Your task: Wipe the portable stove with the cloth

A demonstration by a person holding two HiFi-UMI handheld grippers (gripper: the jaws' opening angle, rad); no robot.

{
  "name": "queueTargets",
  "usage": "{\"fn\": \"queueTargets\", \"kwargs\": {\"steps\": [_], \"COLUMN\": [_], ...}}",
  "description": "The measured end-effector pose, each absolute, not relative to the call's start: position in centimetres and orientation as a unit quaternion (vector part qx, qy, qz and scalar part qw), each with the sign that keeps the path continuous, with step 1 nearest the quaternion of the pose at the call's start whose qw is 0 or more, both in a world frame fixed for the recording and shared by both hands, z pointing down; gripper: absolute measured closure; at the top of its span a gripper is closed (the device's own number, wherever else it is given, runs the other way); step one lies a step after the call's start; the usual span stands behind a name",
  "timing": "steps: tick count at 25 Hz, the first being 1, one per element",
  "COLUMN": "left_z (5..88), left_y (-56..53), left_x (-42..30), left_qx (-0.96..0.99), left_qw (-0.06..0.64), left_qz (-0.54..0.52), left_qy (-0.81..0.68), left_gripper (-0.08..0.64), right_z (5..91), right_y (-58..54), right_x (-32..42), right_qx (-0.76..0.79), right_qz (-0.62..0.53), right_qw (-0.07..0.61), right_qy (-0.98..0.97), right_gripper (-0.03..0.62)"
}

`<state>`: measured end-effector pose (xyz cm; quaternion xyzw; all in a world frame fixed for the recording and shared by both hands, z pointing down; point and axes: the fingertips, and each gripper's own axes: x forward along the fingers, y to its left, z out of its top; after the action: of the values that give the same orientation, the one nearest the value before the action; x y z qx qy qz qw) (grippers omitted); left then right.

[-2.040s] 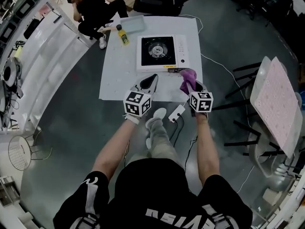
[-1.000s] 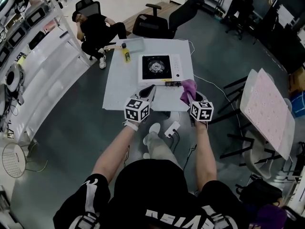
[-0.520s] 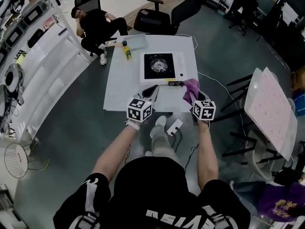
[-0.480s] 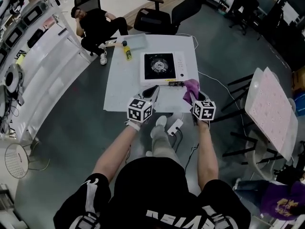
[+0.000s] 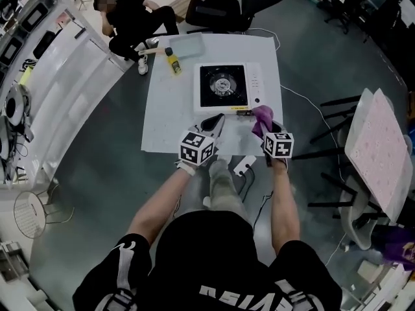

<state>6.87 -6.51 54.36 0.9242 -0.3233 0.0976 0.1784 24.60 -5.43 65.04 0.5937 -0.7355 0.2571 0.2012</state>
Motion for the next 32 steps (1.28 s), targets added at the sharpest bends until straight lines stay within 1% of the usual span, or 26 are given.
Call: {"fn": "queueTargets", "kwargs": {"steps": [7, 13, 26, 32], "left_z": [56.7, 58.3, 58.9, 58.3], "left_y": [-10.5, -13.3, -18.6, -21.0], "left_x": [8.0, 8.8, 10.7, 11.7], "left_qx": [0.917, 0.913, 0.911, 0.913], "left_qw": [0.208, 0.217, 0.235, 0.236], "left_qz": [0.108, 0.123, 0.121, 0.119], "left_qy": [-0.321, -0.324, -0.316, -0.311], "left_gripper": [0.554, 0.554, 0.554, 0.554], "right_z": [68.8, 70.7, 71.0, 70.6], "right_y": [-8.5, -10.6, -13.7, -16.5], "right_x": [24.5, 25.1, 25.2, 25.3], "right_qx": [0.577, 0.571, 0.519, 0.513], "right_qz": [0.288, 0.307, 0.352, 0.368], "right_qw": [0.226, 0.239, 0.278, 0.269], "right_qy": [-0.73, -0.723, -0.728, -0.728], "right_gripper": [0.491, 0.491, 0.491, 0.491]}}
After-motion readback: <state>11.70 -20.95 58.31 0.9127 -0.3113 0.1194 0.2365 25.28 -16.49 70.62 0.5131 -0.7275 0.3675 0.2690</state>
